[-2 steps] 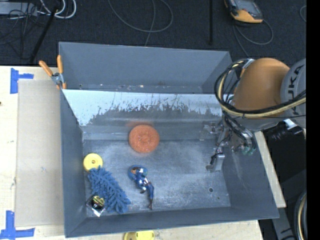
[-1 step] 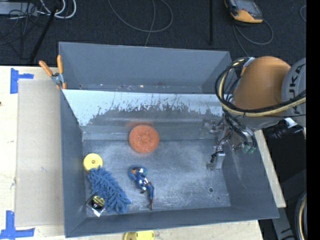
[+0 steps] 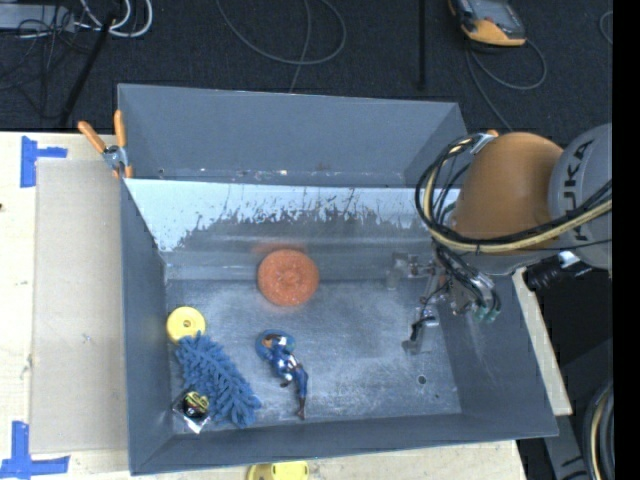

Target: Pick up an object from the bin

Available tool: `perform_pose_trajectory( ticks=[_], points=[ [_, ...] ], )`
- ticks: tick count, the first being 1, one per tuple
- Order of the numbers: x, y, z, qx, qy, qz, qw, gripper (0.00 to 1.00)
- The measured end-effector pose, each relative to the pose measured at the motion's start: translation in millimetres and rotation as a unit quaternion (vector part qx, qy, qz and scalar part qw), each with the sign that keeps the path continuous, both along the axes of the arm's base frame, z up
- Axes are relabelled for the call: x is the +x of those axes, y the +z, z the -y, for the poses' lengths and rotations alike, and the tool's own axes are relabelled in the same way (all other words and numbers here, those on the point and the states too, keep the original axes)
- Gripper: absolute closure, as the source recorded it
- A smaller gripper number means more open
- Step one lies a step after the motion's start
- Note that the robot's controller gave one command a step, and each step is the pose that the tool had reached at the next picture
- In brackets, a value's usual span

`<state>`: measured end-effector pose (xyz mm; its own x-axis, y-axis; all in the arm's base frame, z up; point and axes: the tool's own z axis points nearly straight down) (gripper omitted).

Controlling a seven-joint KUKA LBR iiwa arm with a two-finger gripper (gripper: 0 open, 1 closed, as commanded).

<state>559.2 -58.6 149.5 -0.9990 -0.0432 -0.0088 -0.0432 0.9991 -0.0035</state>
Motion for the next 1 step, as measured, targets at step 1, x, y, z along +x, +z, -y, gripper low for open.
perform_pose_trajectory(
  ticks=[1],
  points=[
    [-18.4,-35.2,-40.0,0.002,0.132,-0.0053,0.9913,0.0]
  ],
)
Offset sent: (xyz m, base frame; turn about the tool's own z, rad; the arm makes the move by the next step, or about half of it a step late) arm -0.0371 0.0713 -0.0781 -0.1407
